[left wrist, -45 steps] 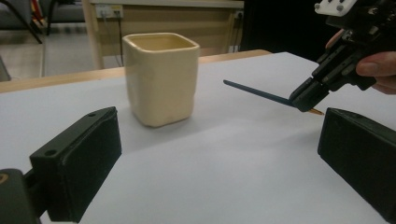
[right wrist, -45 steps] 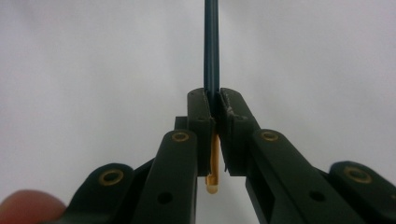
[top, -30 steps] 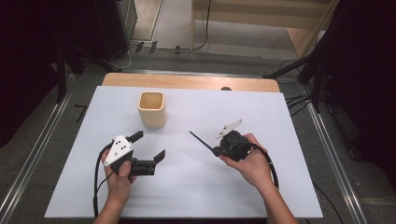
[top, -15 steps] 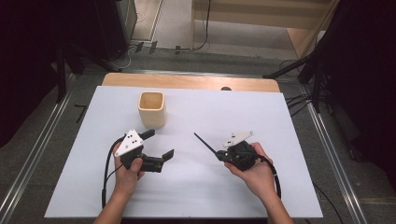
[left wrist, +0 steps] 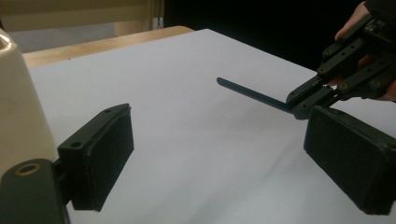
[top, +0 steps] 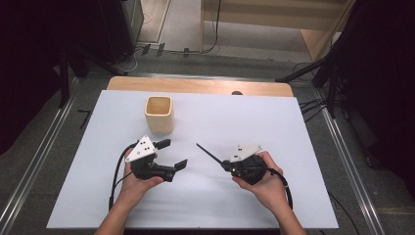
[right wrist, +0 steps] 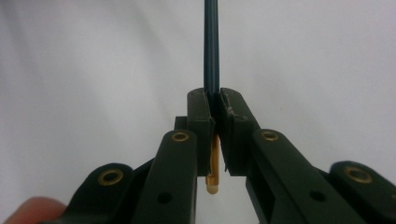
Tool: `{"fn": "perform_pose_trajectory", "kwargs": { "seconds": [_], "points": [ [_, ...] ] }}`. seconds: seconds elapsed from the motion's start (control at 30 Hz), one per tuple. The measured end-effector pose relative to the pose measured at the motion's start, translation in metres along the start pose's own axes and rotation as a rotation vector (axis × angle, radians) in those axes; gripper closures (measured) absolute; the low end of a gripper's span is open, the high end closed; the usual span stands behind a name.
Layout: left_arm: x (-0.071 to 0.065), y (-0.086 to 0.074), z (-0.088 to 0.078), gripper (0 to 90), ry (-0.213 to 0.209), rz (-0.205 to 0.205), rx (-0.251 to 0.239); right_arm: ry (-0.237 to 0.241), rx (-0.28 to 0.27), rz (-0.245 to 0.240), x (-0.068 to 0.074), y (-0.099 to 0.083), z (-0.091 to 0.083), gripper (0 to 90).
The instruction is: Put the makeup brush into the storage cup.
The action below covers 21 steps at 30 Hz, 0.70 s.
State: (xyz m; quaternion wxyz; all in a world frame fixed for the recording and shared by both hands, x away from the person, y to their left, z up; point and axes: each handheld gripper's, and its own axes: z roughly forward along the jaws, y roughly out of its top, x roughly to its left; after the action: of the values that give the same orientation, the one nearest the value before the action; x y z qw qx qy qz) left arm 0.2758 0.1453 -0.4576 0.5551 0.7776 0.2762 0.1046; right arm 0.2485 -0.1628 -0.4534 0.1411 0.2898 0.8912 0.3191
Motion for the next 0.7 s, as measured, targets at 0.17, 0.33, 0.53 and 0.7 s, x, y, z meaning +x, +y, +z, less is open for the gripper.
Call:
{"fn": "perform_pose_trajectory", "kwargs": {
  "seconds": [0.17,0.33,0.53,0.7],
  "points": [
    [-0.003,0.0,0.003,19.6,-0.036,-0.014,0.003,0.022,-0.025,-0.049,0.005,0.002,0.001,85.0],
    [-0.003,0.0,0.002,25.3,-0.06,-0.011,0.0,0.032,-0.027,-0.072,0.009,0.003,0.003,85.0],
    [-0.002,-0.002,0.004,33.2,-0.082,-0.01,0.011,0.047,-0.034,-0.113,0.013,0.004,0.004,85.0],
    [-0.001,-0.003,0.007,36.6,-0.13,-0.018,0.028,0.056,-0.047,-0.13,0.014,0.004,0.004,85.0]
  ]
}}
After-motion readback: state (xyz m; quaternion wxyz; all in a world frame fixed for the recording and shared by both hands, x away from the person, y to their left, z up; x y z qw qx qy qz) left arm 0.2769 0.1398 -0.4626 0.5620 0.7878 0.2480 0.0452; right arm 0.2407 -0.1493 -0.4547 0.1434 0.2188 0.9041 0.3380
